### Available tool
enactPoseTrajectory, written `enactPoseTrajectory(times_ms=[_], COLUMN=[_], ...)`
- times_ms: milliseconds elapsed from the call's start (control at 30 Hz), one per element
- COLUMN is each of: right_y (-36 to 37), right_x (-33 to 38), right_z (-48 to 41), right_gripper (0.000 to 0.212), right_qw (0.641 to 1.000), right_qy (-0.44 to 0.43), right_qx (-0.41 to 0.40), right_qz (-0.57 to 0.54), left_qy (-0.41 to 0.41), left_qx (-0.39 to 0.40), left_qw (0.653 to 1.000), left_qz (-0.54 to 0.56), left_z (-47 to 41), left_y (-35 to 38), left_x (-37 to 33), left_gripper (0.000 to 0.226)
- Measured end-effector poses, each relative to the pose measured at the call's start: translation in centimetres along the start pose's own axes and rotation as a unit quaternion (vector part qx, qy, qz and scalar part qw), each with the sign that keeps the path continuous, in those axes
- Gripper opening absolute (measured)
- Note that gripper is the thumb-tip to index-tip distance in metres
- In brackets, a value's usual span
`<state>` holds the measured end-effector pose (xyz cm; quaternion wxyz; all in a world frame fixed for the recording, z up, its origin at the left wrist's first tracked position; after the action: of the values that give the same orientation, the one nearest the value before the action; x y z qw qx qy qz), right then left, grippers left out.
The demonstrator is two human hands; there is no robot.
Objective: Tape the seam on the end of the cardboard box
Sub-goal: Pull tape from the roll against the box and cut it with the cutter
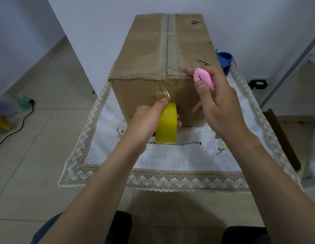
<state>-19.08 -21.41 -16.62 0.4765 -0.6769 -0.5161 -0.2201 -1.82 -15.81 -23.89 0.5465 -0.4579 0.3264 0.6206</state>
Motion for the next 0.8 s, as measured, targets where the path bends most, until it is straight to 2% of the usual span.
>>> enactPoseTrajectory(times_ms=[167, 367, 500, 800], right_y=[-0.02, 0.05, 0.04, 0.08], right_x=[0.32, 0.3, -0.04, 0.23], right_z=[-0.01, 0.22, 0.16, 0.23], right_gripper=[0.022, 0.021, 0.027, 0.024], right_qw=[1.0, 1.0, 1.0, 1.0], right_qy=[-0.008, -0.007, 0.001, -0.007], right_qx=[-0.006, -0.01, -0.009, -0.01], right_qz=[0.002, -0.003, 0.001, 0.004], left_qy=[0.006, -0.003, -0.001, -0.02], left_qx=[0.024, -0.014, -0.024, -0.029], left_qw=[0.998, 0.997, 0.998, 0.999], left_qz=[0.053, 0.074, 0.06, 0.035], left_z=[0.6, 0.56, 0.28, -0.12], left_y=[0.21, -0.1, 0.16, 0.04], left_x=[0.23, 0.35, 0.27, 0.95], left_gripper=[0.043, 0.04, 0.039, 0.043])
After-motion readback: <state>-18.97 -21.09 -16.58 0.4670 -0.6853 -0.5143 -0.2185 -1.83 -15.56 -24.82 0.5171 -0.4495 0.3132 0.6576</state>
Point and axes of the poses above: each hand's wrist, its own z-axis away from the middle knuckle, its own y-axis out of the palm, x = y × z, the point moved 10 cm from there along -z, towards the middle knuckle, and after that the axes turned 1 degree about -z, right-handed, at the moved point
